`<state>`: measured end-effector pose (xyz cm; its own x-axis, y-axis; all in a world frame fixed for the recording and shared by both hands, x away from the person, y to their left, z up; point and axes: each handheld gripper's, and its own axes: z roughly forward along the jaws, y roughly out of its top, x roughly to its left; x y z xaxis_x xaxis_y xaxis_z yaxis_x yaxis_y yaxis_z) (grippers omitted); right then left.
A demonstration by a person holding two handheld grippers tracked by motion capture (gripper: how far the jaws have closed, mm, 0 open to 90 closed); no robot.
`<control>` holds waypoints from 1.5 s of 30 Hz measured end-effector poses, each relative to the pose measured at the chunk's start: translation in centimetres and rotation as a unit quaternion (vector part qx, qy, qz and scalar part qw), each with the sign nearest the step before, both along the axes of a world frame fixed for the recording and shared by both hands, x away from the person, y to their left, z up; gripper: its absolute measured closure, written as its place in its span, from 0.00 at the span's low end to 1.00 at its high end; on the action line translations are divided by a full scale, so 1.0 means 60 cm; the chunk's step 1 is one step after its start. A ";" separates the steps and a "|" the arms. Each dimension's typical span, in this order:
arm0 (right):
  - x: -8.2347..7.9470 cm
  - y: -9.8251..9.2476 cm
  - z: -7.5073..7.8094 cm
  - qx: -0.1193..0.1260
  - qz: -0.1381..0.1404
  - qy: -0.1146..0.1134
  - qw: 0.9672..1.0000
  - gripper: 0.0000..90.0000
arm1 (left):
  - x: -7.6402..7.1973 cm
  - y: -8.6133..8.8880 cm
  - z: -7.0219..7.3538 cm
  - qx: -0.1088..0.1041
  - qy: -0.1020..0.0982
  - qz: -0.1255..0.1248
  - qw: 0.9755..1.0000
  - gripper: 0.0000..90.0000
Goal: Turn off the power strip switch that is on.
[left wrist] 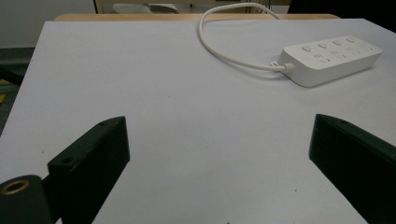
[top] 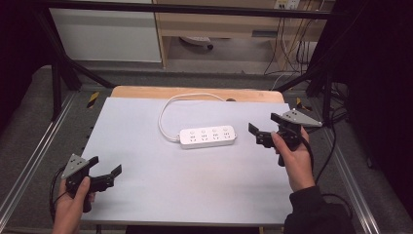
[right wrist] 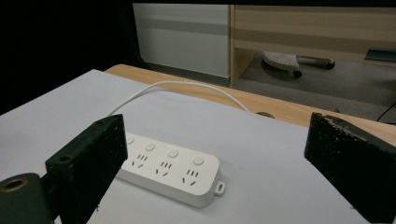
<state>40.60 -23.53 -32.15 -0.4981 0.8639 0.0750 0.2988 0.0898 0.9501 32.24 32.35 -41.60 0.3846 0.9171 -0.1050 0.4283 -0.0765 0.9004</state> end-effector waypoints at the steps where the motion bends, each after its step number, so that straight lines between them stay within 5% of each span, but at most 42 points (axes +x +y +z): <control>1: -0.004 -0.003 -0.001 0.000 -0.001 -0.001 1.000 0.07 | 0.000 -0.001 0.000 0.001 -0.001 -0.002 1.000 0.06; 36: -0.102 -0.067 -0.106 0.010 -0.034 0.007 0.999 0.06 | 0.003 0.002 -0.003 0.001 0.005 0.000 1.000 0.06; 45: -0.113 -0.067 -0.153 0.001 -0.032 0.034 0.999 0.06 | 0.000 0.000 -0.002 0.005 0.001 -0.005 1.000 0.06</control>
